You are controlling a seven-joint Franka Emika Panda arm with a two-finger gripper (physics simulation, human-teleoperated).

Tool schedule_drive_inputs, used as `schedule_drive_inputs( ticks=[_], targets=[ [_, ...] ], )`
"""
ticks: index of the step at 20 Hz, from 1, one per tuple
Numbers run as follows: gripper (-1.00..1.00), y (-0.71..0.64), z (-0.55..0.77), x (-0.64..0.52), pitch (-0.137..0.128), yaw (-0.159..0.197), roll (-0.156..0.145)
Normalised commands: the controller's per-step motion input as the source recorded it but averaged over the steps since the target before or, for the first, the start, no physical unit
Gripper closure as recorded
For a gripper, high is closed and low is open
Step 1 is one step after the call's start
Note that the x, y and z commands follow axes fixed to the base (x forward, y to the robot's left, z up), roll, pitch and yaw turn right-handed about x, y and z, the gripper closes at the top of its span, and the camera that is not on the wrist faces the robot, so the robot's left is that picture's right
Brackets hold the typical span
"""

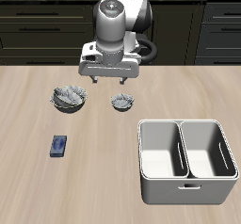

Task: Stack the middle-sized bowl on the largest bowl and stack the smallest bowl on the middle-sized bowl

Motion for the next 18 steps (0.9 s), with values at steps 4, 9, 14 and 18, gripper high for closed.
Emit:
schedule_drive_inputs(
  ticks=[4,9,14,18],
  targets=[
    [-1.0,0.02,-0.52,0.03,0.069,-0.002,0.005],
    [-1.0,0.12,-0.45,0.03,0.051,-0.013,0.014],
    [-1.0,-0.03,-0.21,-0.01,0.03,-0.039,0.007],
    [-1.0,-0.02,-0.3,-0.02,0.053,-0.005,0.047]
  ],
)
